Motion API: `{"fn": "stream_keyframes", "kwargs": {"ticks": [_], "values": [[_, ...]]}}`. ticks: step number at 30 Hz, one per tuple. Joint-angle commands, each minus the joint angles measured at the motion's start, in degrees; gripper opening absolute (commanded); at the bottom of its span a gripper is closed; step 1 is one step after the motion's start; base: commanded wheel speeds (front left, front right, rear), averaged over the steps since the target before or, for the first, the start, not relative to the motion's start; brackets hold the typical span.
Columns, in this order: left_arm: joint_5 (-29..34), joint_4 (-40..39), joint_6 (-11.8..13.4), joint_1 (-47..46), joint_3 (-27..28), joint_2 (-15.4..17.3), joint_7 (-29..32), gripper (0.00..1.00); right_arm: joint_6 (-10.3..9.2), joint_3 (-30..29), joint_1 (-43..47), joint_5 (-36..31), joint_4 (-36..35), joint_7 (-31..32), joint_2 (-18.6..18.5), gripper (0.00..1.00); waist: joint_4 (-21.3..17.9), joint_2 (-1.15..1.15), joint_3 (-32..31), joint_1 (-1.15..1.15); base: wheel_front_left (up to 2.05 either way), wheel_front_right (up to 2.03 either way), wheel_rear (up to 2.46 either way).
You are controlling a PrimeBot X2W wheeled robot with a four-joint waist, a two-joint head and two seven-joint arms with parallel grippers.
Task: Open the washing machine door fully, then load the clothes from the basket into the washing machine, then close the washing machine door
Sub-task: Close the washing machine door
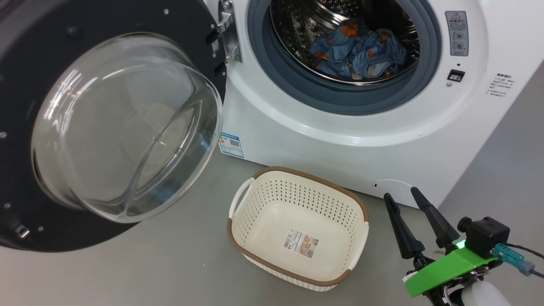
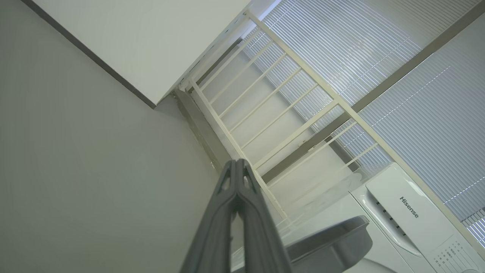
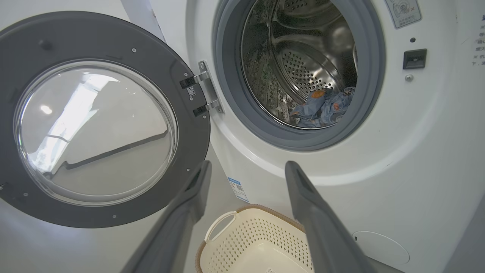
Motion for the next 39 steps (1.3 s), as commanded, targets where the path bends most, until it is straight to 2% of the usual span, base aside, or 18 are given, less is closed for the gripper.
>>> {"fn": "stream_keyframes", "kwargs": {"ticks": [1,9,17,27,39], "values": [[-1.6,0.8,0.5,-2.6,2.1,4.5,1.7,0.0,0.09,1.3,-2.1,-0.5,-1.3,-0.3,-0.3,1.0,-0.6,0.0,0.4,0.0,0.0,0.0,0.0],[-7.7,10.9,3.6,-5.4,4.6,6.6,9.8,0.0,0.09,1.4,-2.5,-0.5,-1.2,-0.3,-0.6,1.0,-1.9,0.0,0.8,0.0,0.0,0.0,0.0],[-10.2,15.6,3.5,-6.2,5.0,7.2,14.2,0.0,0.09,1.3,-2.9,-0.5,-1.1,-0.3,-0.7,1.0,-2.8,0.0,1.5,0.0,0.0,0.0,0.0],[-11.0,17.1,2.8,-5.9,3.9,6.8,17.7,0.0,0.09,1.6,-3.7,-0.5,-1.0,-0.3,-0.9,1.0,-3.8,0.0,2.3,0.0,0.0,0.0,0.0],[-13.4,13.4,2.4,-2.4,1.9,6.1,28.0,0.0,0.09,1.1,-3.2,-0.3,-0.5,-0.3,-0.5,1.0,-3.7,0.0,1.3,0.0,0.0,0.0,0.0]]}}
